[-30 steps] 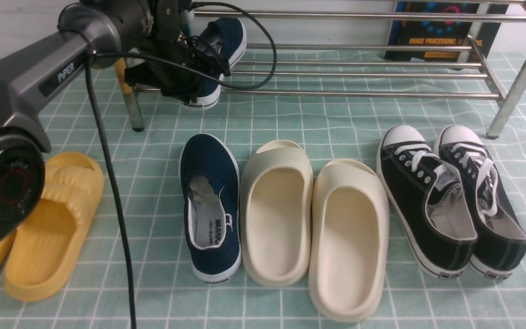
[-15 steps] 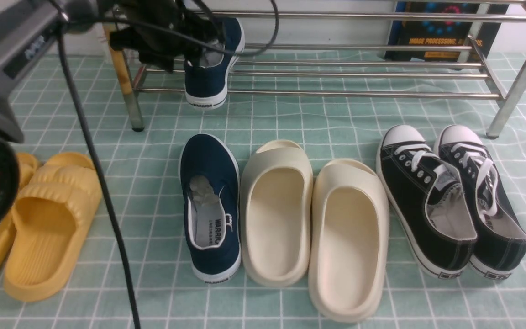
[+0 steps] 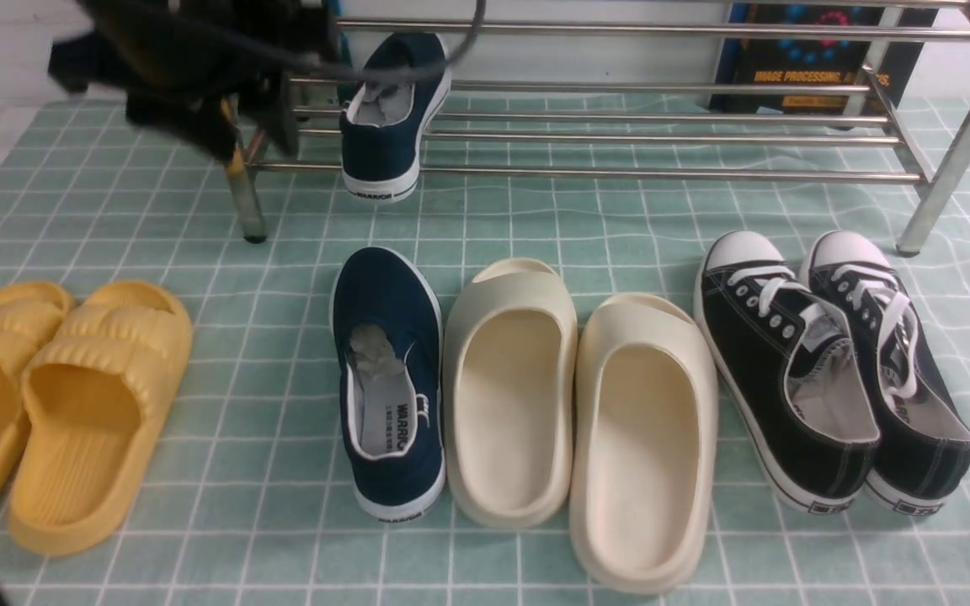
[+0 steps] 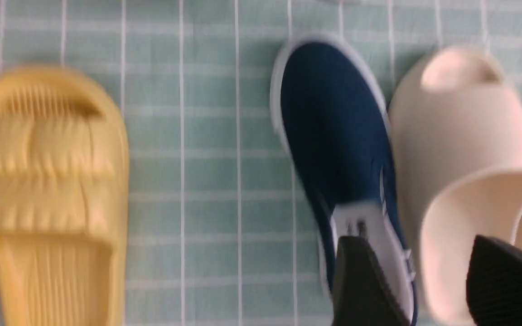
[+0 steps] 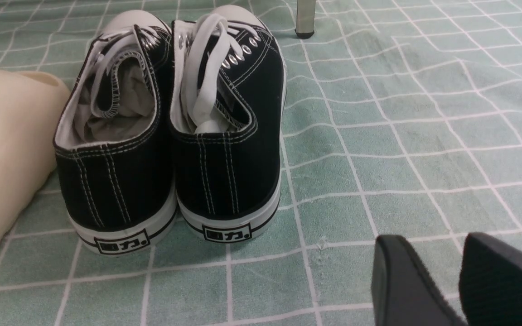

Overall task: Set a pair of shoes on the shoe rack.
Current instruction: Use the left arm to grab the shoe closest to it, then use the left arm to put a shoe into the shoe rack

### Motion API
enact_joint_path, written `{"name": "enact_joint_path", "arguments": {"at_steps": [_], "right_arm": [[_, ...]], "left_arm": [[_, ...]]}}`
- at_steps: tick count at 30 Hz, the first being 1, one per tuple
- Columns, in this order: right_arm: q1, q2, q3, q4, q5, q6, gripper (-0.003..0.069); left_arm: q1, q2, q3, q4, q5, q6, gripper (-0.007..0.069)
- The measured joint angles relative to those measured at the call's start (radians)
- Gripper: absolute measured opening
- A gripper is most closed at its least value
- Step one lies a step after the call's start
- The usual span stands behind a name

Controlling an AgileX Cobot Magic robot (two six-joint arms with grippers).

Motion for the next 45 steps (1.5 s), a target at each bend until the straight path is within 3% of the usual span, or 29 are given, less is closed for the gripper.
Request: {"name": "enact_joint_path", "arguments": {"at_steps": [5,9,14,20,26,28,35,45], "right_arm": [[0.000,0.000,0.000,0.000,0.000,0.000,0.0239],[0.000,0.000,0.000,0.000,0.000,0.000,0.0239],[0.000,0.000,0.000,0.000,0.000,0.000,0.0239],[0.000,0.000,0.000,0.000,0.000,0.000,0.0239],[0.000,0.000,0.000,0.000,0.000,0.000,0.0239],[0.000,0.000,0.000,0.000,0.000,0.000,0.0239],[0.000,0.000,0.000,0.000,0.000,0.000,0.0239],[0.000,0.000,0.000,0.000,0.000,0.000,0.0239]], "left_arm": [[-0.013,-0.081,0.311,-0.038,-0.144,-0.041,0.0344],[-0.125,-0.085,0.502,-0.047,-0.314,-0.095,0.0344],[-0.213,-0.037,0.524,0.007,-0.427,-0.186,0.0344],[-0.217,0.041,0.524,0.132,-0.463,-0.343,0.0344],[-0.217,0.097,0.524,0.146,-0.513,-0.380,0.0322],[-0.217,0.103,0.524,0.143,-0.517,-0.380,0.0298],[-0.217,0.110,0.514,0.154,-0.503,-0.364,0.0008],[-0.231,0.025,0.228,0.113,-0.239,-0.178,0.0004]]}}
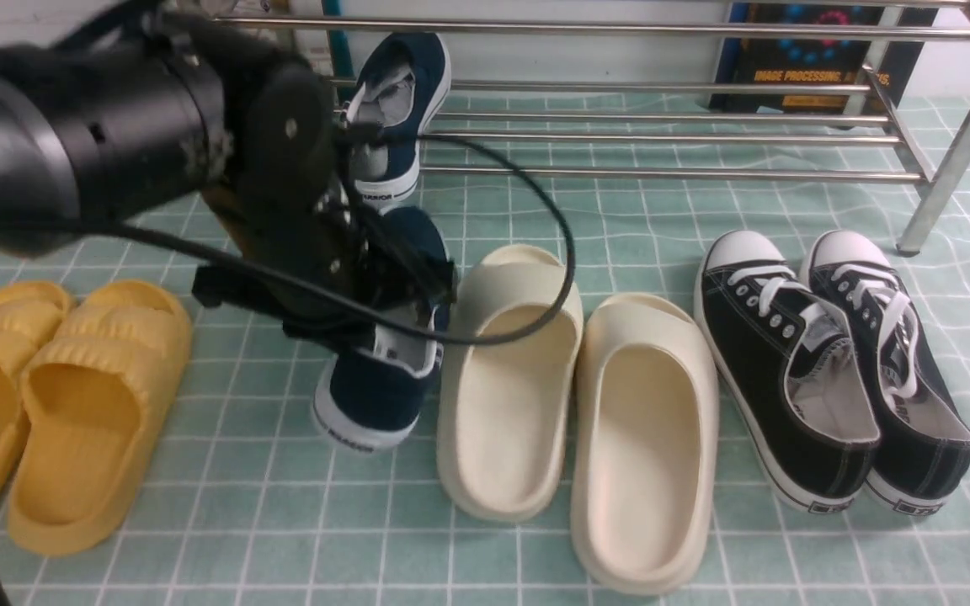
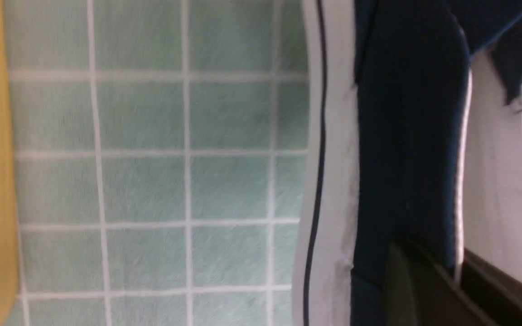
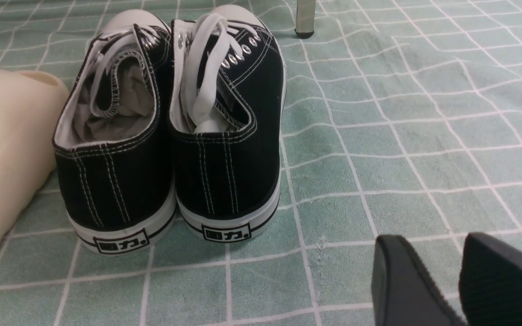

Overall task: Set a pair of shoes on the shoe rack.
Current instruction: Use the left arm to put a shoe into the shoe rack

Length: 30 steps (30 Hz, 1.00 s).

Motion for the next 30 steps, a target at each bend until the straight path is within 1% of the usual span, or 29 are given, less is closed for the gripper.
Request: {"name": "enact_joint_path", "arguments": {"at_steps": [2,6,10,15,20,25,30], "right_arm": [[0.000,0.000,0.000,0.000,0.000,0.000,0.0239],[0.000,0.000,0.000,0.000,0.000,0.013,0.0239],[0.000,0.000,0.000,0.000,0.000,0.016,0.0239],[0.000,0.000,0.000,0.000,0.000,0.020,0.0239],[0.000,0.000,0.000,0.000,0.000,0.023,0.0239],[0.000,0.000,0.000,0.000,0.000,0.023,0.0239],[0.000,0.000,0.000,0.000,0.000,0.023,0.0239]], "left_arm": [[0.018,0.019,-0.104,-0.052,-0.007,0.052,0.0004],[0.061,0.117,-0.244,-0.147,-0.007,0.122,0.0004],[0.091,0.227,-0.329,-0.175,0.005,0.157,0.0004],[0.126,0.385,-0.497,-0.176,0.022,0.144,0.0004],[0.132,0.465,-0.616,-0.180,-0.032,0.123,0.0004],[0.132,0.520,-0.692,-0.184,-0.108,0.086,0.0004],[0.132,0.546,-0.705,-0.186,-0.198,0.038,0.0004]]}}
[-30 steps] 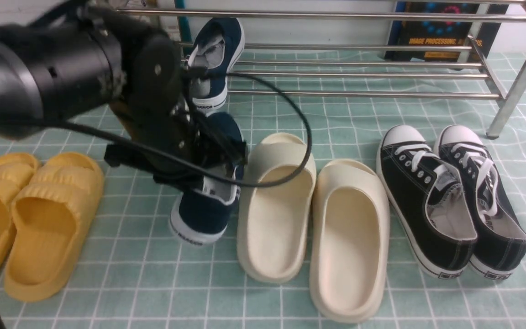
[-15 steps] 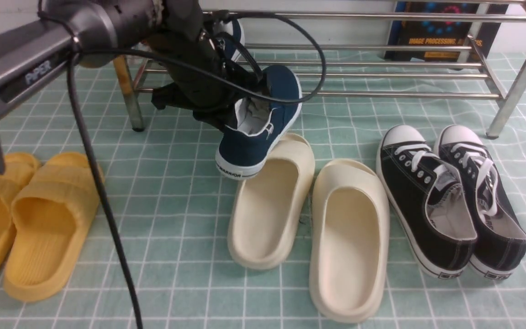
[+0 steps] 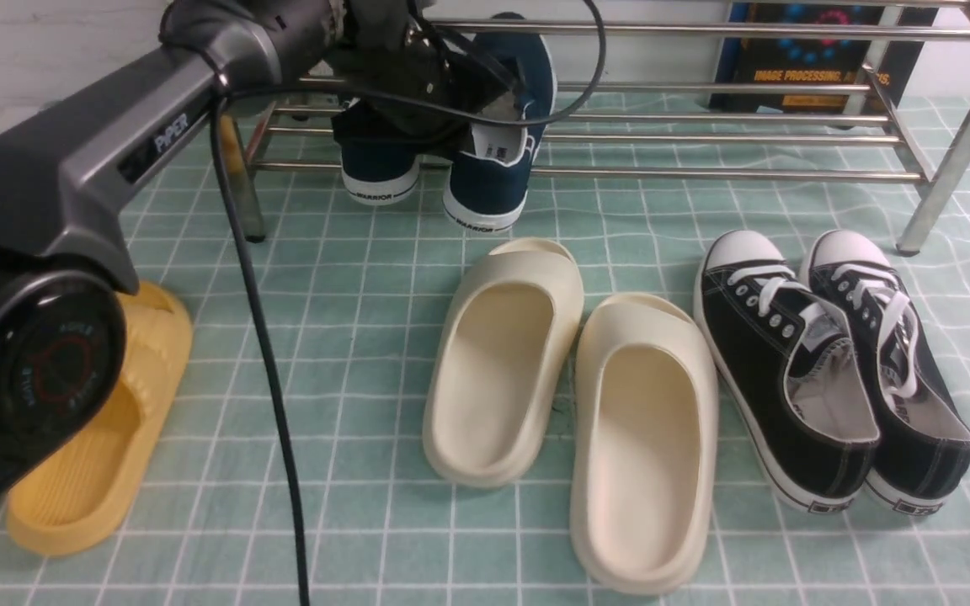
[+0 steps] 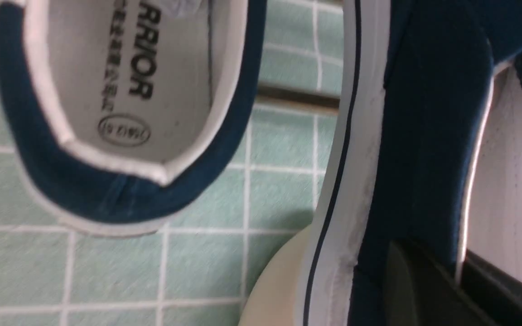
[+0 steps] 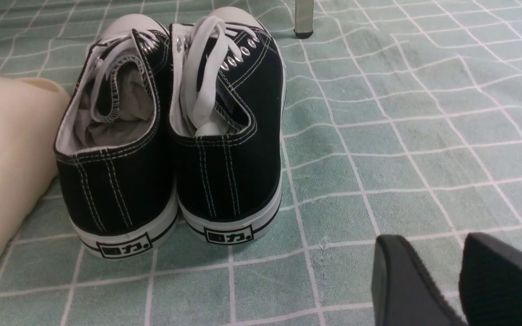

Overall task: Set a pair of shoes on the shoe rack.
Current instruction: Use the left arm to put a shoe into the shoe rack

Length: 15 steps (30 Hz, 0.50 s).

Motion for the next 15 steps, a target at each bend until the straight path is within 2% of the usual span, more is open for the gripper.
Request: {"name": "enact_joint_path", "arguments": {"at_steps": [15], "right_arm": [[0.000,0.000,0.000,0.000,0.000,0.001,0.0239]], "left_arm": [[0.044,0.059,0.000,-0.014,-0.093,-0.076,0.0004]]}}
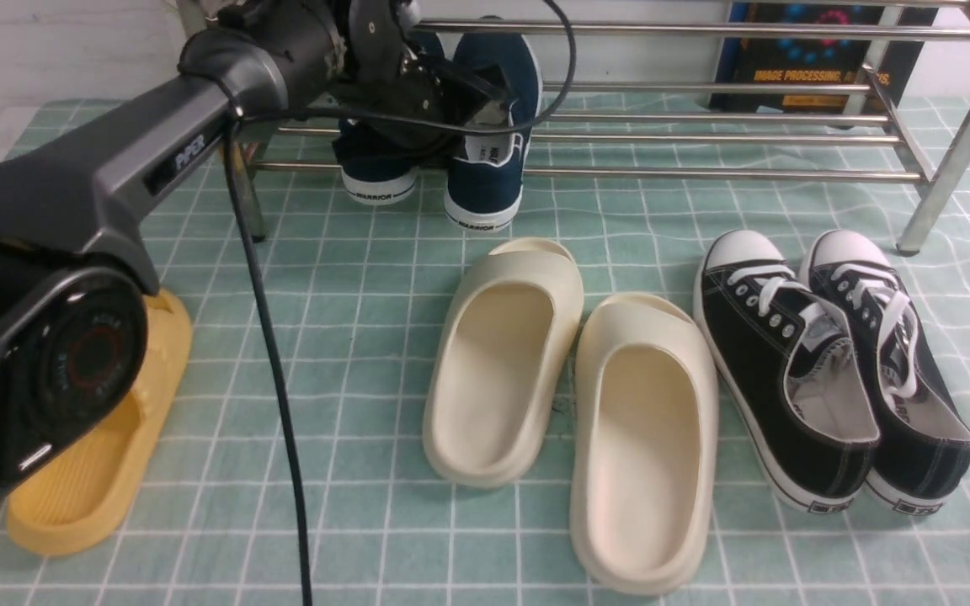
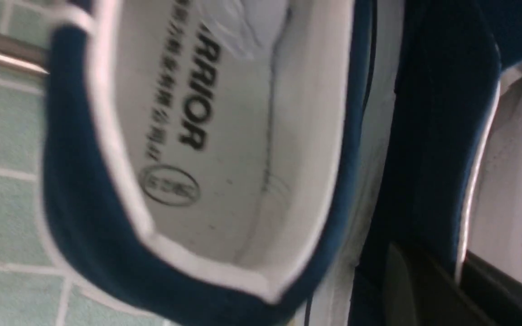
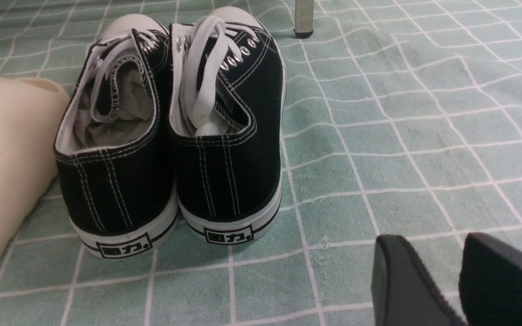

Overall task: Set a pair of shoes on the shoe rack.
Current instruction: Use the left arm to put a shoe into the shoe rack

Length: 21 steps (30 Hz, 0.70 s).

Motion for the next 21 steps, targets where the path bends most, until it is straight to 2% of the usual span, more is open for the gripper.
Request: {"name": "enact_joint_path", "arguments": {"at_steps": [16,18,21], "right_arm": [[0.000,0.000,0.000,0.000,0.000,0.002,0.0239],[0.000,0.000,0.000,0.000,0.000,0.002,0.0239],[0.000,0.000,0.000,0.000,0.000,0.002,0.0239]], "left_arm": [[0.013,0.000,0.000,-0.007,-0.047,0.000,0.0012],[0.013,0.000,0.000,-0.007,-0.050,0.000,0.0025],[0.013,0.000,0.000,-0.006,-0.080,0.002,0.0087]]}}
